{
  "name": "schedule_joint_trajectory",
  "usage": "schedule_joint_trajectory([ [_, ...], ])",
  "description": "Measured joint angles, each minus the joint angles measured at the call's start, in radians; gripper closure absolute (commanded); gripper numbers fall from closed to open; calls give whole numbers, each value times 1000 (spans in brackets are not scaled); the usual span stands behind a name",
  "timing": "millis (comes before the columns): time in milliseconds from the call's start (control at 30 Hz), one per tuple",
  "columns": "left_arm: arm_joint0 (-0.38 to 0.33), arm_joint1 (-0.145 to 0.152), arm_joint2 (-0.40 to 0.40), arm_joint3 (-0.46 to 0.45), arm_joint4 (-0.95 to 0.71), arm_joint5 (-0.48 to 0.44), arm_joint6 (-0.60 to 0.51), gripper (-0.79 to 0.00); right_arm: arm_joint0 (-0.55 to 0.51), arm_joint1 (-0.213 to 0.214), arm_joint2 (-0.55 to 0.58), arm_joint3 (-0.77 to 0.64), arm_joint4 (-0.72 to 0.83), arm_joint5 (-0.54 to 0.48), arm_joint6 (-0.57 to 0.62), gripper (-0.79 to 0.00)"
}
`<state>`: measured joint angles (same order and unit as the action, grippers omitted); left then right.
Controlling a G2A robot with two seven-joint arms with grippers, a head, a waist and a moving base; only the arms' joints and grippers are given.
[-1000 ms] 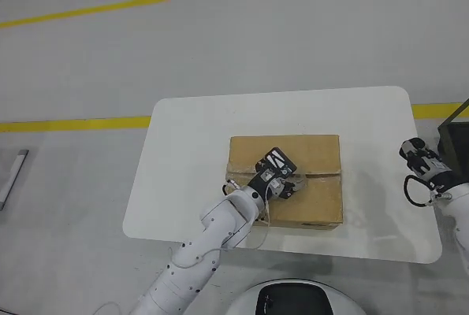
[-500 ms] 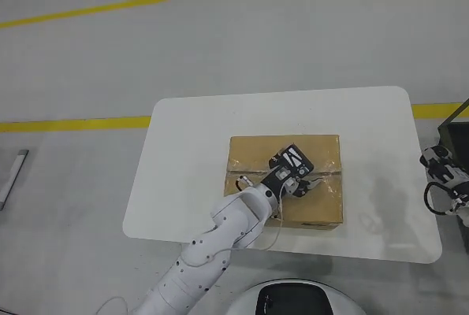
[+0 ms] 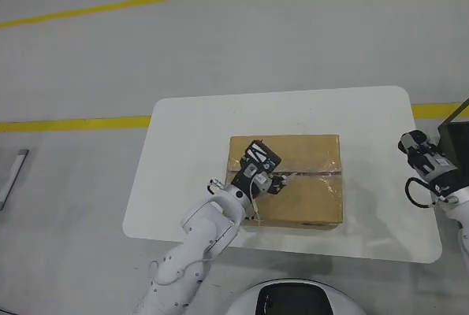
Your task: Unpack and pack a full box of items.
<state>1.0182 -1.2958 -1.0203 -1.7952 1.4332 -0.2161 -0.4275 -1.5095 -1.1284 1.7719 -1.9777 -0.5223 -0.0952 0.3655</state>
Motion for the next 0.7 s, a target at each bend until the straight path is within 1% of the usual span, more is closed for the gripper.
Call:
schedule_joint_trajectory([
  [200, 124, 28, -187, -83, 23, 65, -32, -785, 53, -4, -148, -48, -117, -11, 21, 0],
  [400, 230, 45, -347, -133, 55, 131, -39, -785, 136, -14, -324, -46, -201, 9, 63, 0],
  [533, 277, 51, -420, -143, 73, 161, -29, -785, 195, -23, -422, -9, -248, 26, 84, 0],
  [700, 311, 54, -480, -146, 77, 199, -15, -785, 200, -23, -428, -4, -249, 29, 84, 0],
])
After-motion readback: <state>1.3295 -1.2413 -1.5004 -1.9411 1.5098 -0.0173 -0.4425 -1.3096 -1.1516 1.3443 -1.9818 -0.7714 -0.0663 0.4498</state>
